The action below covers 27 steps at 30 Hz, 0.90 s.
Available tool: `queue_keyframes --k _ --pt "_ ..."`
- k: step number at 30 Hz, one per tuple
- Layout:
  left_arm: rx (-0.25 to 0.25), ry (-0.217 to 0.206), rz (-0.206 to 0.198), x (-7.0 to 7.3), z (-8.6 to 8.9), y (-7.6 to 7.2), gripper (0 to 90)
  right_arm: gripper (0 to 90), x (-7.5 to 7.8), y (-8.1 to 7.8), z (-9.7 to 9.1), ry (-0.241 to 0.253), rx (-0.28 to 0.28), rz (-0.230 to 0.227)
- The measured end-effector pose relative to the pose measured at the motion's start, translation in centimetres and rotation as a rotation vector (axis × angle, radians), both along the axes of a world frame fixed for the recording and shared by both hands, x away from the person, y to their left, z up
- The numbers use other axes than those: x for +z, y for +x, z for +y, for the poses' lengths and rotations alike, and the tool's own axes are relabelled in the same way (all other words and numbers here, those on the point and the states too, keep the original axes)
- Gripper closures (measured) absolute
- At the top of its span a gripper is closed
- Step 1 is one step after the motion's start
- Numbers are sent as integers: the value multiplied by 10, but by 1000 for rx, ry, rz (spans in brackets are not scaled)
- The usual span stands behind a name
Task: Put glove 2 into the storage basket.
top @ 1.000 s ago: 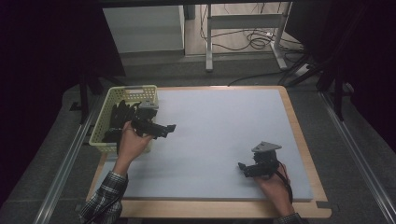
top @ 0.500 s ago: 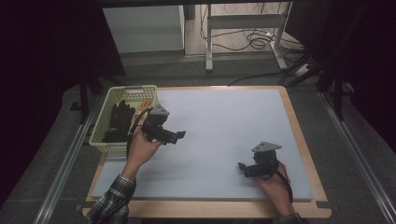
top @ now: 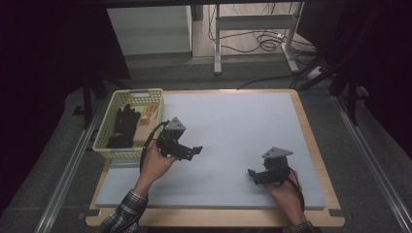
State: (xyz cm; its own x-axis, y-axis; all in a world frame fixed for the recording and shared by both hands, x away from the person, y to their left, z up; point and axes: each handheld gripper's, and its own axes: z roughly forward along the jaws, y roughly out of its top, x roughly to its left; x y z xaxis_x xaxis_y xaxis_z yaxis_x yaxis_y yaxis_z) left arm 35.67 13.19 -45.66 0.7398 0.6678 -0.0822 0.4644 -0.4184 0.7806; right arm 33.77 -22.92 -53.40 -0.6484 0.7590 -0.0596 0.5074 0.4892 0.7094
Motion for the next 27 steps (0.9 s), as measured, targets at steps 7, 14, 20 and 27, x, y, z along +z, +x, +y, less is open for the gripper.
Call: queue_keyframes --k 7,14,20,27 --pt "-17 3 9 -15 -3 -10 6 53 0 0 0 -2 1 -3" --pt "-29 1 24 -29 0 -18 6 53 0 0 0 -1 1 -4" --pt "-35 4 34 -42 3 -26 5 53 0 0 0 -1 1 -4" --pt "-44 19 51 -57 7 -34 0 53 0 0 0 -2 1 -6"
